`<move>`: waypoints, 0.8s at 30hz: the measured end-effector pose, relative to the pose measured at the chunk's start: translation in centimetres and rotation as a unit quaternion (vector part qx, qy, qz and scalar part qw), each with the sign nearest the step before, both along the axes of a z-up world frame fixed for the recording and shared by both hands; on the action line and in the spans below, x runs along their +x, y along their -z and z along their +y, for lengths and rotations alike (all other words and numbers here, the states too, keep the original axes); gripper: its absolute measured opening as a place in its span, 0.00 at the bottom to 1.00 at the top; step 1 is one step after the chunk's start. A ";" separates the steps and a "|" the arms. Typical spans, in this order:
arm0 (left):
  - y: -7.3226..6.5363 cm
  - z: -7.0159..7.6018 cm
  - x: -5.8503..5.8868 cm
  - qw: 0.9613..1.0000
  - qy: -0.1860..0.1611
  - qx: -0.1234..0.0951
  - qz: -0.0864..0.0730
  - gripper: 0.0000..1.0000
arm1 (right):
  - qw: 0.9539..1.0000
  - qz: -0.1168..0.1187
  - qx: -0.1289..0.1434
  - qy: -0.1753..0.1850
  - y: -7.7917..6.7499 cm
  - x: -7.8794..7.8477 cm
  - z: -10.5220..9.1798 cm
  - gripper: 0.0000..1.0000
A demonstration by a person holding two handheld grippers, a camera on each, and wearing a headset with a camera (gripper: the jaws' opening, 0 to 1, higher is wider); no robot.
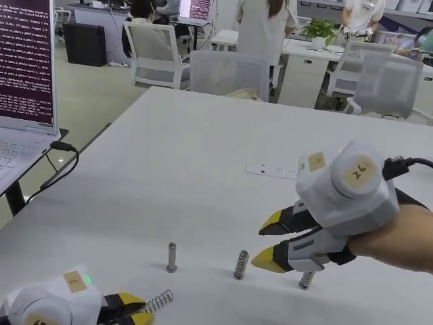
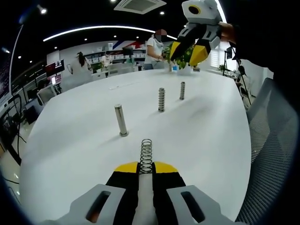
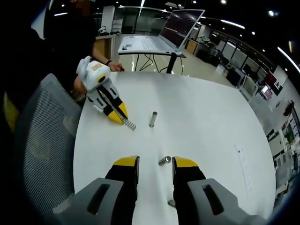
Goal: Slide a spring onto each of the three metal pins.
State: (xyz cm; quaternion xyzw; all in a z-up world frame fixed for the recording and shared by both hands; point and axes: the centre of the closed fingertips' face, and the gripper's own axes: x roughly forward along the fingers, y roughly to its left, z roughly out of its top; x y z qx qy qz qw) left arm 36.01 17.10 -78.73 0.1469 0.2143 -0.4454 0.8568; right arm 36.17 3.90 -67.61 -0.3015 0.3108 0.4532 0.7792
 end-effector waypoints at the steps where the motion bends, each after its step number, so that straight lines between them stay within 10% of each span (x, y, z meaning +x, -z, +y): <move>1: -0.1 -0.1 0.0 1.000 0.002 -0.002 0.001 0.03 | 1.000 0.000 0.001 0.000 -0.1 0.0 0.0 0.26; 24: -5.3 -4.2 -2.8 0.994 0.102 -0.040 -0.028 0.02 | 0.999 0.019 0.017 -0.027 0.1 -2.6 1.0 0.23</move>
